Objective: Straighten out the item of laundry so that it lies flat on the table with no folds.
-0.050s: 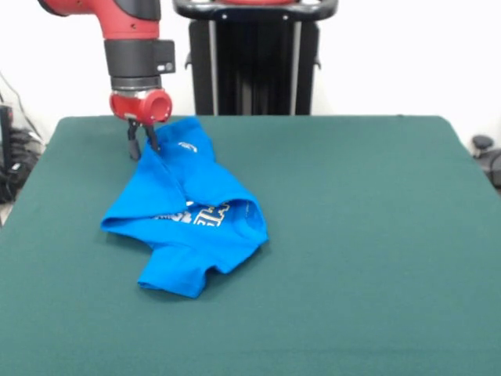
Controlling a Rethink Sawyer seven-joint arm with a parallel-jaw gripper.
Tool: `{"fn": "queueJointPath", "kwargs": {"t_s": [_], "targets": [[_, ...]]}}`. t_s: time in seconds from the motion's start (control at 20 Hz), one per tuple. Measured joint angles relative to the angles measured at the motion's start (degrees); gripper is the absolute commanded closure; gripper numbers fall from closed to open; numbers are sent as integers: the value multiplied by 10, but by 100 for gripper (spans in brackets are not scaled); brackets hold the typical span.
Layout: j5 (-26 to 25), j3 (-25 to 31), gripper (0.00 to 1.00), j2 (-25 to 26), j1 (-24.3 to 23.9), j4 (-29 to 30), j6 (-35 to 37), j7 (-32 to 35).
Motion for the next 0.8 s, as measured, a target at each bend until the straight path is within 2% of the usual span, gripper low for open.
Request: {"fn": "queueJointPath", "kwargs": {"t_s": [0.3,0.8], "targets": [[-1,0,0,-13,-4,0,0,0],[-14,3,0,-45,-51,0,0,0]]}}
